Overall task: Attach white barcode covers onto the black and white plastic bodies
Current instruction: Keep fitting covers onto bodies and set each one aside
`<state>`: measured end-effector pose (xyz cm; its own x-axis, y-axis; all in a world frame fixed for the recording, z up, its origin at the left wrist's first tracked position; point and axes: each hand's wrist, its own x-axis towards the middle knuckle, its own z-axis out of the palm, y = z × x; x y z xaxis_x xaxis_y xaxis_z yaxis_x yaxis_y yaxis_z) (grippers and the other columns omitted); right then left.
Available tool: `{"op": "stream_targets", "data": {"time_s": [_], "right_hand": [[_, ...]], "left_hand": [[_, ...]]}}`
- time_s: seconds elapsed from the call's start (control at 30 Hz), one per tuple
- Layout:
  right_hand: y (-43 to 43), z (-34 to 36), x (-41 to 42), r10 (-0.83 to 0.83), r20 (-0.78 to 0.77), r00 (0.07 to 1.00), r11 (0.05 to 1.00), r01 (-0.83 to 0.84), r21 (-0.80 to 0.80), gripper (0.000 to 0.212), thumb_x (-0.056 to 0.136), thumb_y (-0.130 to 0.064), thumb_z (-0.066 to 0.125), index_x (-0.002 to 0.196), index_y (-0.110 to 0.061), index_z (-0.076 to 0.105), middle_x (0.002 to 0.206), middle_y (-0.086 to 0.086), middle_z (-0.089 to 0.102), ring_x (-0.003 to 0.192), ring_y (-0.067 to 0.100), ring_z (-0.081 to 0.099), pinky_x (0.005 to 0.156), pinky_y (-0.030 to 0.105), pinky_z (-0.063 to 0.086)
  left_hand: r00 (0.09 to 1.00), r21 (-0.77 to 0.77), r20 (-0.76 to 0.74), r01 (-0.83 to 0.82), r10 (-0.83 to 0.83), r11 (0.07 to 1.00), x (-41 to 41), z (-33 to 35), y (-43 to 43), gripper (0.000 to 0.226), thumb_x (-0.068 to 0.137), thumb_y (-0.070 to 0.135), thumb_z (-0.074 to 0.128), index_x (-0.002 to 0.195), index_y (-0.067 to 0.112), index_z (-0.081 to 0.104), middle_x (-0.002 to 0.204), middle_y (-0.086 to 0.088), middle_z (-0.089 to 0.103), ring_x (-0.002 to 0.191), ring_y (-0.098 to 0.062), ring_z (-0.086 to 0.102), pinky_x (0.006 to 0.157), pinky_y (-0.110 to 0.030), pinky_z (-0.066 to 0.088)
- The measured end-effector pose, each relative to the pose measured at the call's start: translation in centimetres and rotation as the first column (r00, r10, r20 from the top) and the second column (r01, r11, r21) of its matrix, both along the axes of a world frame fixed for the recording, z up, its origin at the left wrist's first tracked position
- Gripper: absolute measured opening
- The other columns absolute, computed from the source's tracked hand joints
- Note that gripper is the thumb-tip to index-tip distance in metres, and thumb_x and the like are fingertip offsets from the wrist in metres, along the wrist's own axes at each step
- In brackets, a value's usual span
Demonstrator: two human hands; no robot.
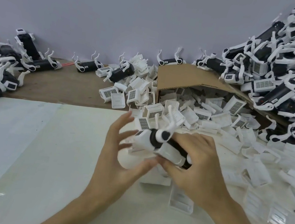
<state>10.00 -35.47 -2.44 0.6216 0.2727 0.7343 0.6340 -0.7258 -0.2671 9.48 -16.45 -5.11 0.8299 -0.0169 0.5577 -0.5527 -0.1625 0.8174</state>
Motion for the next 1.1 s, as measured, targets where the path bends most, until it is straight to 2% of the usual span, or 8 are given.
{"op": "stream_targets", "data": {"time_s": [0.1,0.17,0.33,0.5,0.67,0.8,0.87,1.1], "right_hand": [[0.0,-0.2,0.1,0.018,0.073,0.997,0.989,-0.008,-0.145,0.032,0.084,-0.043,0.068,0.103,-0.017,0.071,0.086,-0.014,0.066,0.085,0.011,0.055,0.089,0.027,0.034],[-0.1,-0.3,0.1,0.051,0.075,0.996,0.984,-0.037,-0.171,0.031,0.084,-0.04,0.072,0.104,-0.016,0.071,0.085,-0.014,0.065,0.084,0.011,0.053,0.092,0.028,0.036],[-0.2,-0.5,0.4,-0.002,0.079,0.997,0.986,0.015,-0.169,0.04,0.078,-0.043,0.075,0.111,-0.02,0.073,0.096,-0.016,0.069,0.095,0.011,0.057,0.104,0.032,0.029],[-1.1,-0.3,0.9,-0.066,-0.047,0.997,0.976,0.055,-0.209,0.053,0.071,-0.049,0.078,0.119,-0.028,0.068,0.103,-0.016,0.068,0.11,0.011,0.057,0.111,0.035,0.021],[-0.8,-0.5,0.9,-0.058,-0.059,0.997,0.968,0.041,-0.249,0.05,0.073,-0.046,0.077,0.117,-0.025,0.07,0.099,-0.017,0.067,0.105,0.01,0.055,0.105,0.035,0.027],[-1.0,-0.7,0.9,-0.053,-0.057,0.997,0.974,0.039,-0.222,0.045,0.074,-0.044,0.077,0.113,-0.024,0.071,0.093,-0.017,0.063,0.097,0.01,0.053,0.101,0.033,0.03],[-1.1,-0.8,0.9,-0.041,-0.065,0.997,0.976,0.026,-0.218,0.048,0.075,-0.045,0.078,0.116,-0.024,0.07,0.093,-0.017,0.063,0.096,0.01,0.054,0.101,0.032,0.03],[-1.1,-0.8,0.8,0.006,-0.002,1.0,0.99,-0.006,-0.142,0.047,0.077,-0.047,0.074,0.116,-0.02,0.071,0.093,-0.014,0.064,0.095,0.009,0.053,0.097,0.029,0.031]], "left_hand": [[0.957,0.35,0.29,-0.122,0.017,0.929,0.6,-0.2,0.7,0.067,0.081,0.036,0.079,0.14,0.025,0.048,0.143,0.005,0.051,0.131,-0.009,0.051,0.104,-0.027,0.046],[0.961,0.402,0.275,-0.103,-0.013,0.91,0.7,-0.2,1.0,0.056,0.082,0.03,0.078,0.133,0.03,0.053,0.131,0.014,0.06,0.119,-0.006,0.058,0.097,-0.029,0.05],[0.973,0.387,0.219,-0.158,0.076,0.908,0.8,-0.6,1.2,0.046,0.08,0.025,0.075,0.119,0.036,0.054,0.109,0.027,0.06,0.102,0.002,0.056,0.089,-0.016,0.042],[0.977,0.313,0.182,-0.164,0.11,0.936,0.9,-0.6,1.3,0.05,0.08,0.018,0.073,0.119,0.04,0.052,0.114,0.028,0.058,0.103,-0.002,0.055,0.088,-0.008,0.039],[0.966,0.342,0.234,-0.184,0.106,0.922,0.7,-0.7,1.1,0.051,0.078,0.018,0.074,0.121,0.037,0.053,0.115,0.039,0.052,0.106,0.002,0.053,0.089,-0.005,0.038],[0.972,0.36,0.216,-0.164,0.089,0.918,0.7,-0.4,1.3,0.048,0.081,0.026,0.074,0.123,0.038,0.053,0.117,0.038,0.053,0.107,0.002,0.053,0.089,-0.005,0.038],[0.98,0.363,0.187,-0.131,0.066,0.922,0.8,-0.4,1.4,0.048,0.083,0.032,0.072,0.122,0.049,0.05,0.117,0.036,0.055,0.107,0.0,0.055,0.089,-0.006,0.039],[0.993,0.286,0.111,-0.078,0.048,0.955,1.1,-0.8,1.7,0.057,0.079,0.023,0.075,0.111,0.059,0.046,0.106,0.017,0.066,0.1,-0.009,0.064,0.084,-0.012,0.045]]}}
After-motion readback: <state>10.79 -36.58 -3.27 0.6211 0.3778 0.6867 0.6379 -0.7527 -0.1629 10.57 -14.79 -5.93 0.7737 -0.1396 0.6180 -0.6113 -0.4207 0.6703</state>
